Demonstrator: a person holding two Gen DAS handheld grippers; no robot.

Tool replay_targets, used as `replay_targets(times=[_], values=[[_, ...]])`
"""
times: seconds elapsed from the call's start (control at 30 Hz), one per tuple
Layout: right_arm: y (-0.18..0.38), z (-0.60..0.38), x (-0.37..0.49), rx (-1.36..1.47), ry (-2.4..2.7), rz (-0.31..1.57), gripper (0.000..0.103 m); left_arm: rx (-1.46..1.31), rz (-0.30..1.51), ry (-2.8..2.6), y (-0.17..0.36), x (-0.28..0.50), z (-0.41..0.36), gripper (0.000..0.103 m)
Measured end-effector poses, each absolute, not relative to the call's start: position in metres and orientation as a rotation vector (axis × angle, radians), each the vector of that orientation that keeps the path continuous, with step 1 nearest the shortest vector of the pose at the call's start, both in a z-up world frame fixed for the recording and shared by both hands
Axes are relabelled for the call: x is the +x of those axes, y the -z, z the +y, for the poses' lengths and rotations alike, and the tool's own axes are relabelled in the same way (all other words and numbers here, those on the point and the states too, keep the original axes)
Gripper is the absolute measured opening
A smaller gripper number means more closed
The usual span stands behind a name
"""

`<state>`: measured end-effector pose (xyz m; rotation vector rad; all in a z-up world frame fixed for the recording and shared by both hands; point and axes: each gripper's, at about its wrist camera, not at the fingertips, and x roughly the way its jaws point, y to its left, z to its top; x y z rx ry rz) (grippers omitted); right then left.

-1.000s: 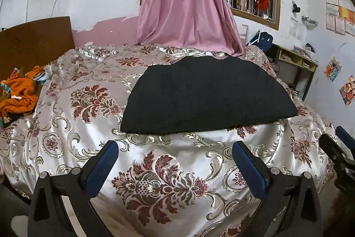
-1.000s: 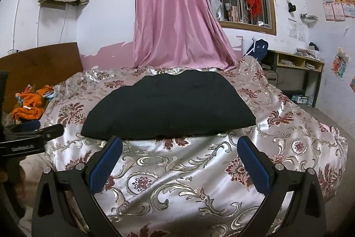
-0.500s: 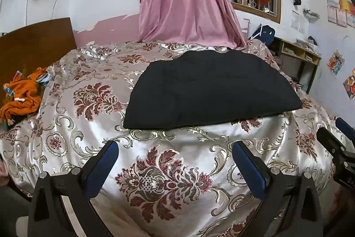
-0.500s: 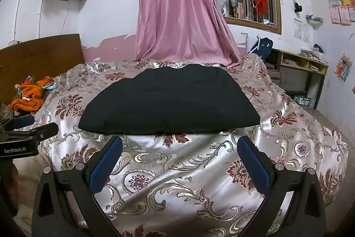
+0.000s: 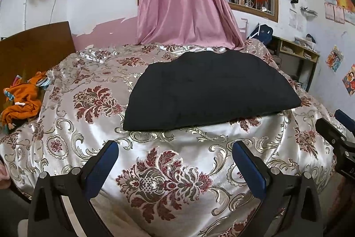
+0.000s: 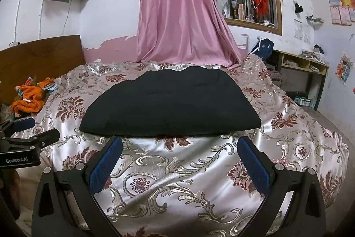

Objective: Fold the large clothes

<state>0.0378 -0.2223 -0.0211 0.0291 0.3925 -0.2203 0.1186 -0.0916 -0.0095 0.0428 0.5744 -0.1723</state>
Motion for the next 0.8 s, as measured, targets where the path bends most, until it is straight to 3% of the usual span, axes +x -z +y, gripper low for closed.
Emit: replay_targets(times=[0.8], values=[[0.0239,-0.2255,0.0401,0.030,0.245,0.406,0.101,0.046,0.562,0.175,0.0081,0.1173,-0.0882,0.103]])
